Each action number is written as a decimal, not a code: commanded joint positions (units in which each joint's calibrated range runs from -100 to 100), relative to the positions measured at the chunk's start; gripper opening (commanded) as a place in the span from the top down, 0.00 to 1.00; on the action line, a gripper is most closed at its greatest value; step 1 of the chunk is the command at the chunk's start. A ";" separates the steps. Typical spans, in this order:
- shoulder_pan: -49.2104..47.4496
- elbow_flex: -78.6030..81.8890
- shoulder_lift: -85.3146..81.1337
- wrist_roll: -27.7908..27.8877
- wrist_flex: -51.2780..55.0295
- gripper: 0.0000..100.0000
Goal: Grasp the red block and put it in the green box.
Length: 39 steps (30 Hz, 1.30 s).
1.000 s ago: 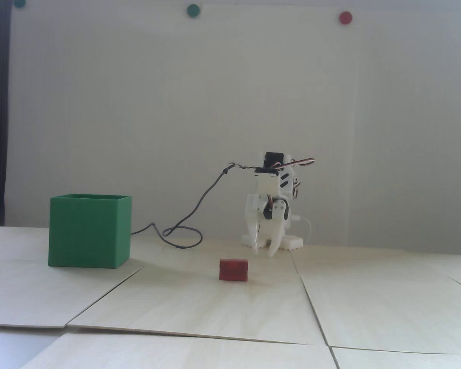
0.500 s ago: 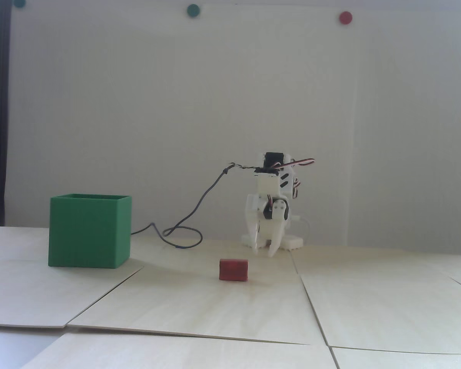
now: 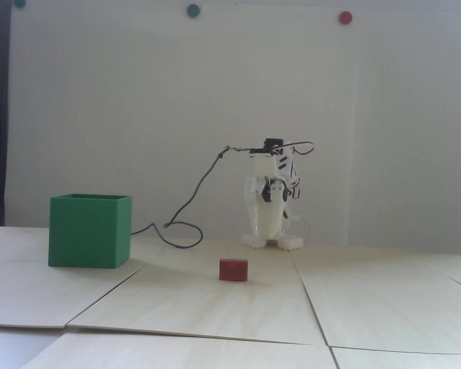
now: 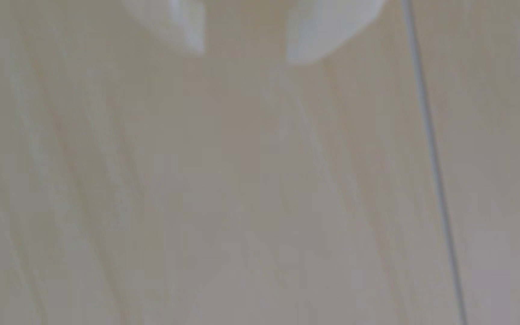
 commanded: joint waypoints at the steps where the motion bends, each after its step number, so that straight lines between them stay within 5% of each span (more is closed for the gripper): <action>1: 0.61 -11.21 8.08 -0.03 -0.66 0.92; 19: 0.61 -68.89 74.01 -0.13 -9.01 0.92; 29: 0.05 -85.83 95.33 -0.08 -11.29 0.80; 39: 0.05 -110.23 114.91 0.29 -8.17 0.80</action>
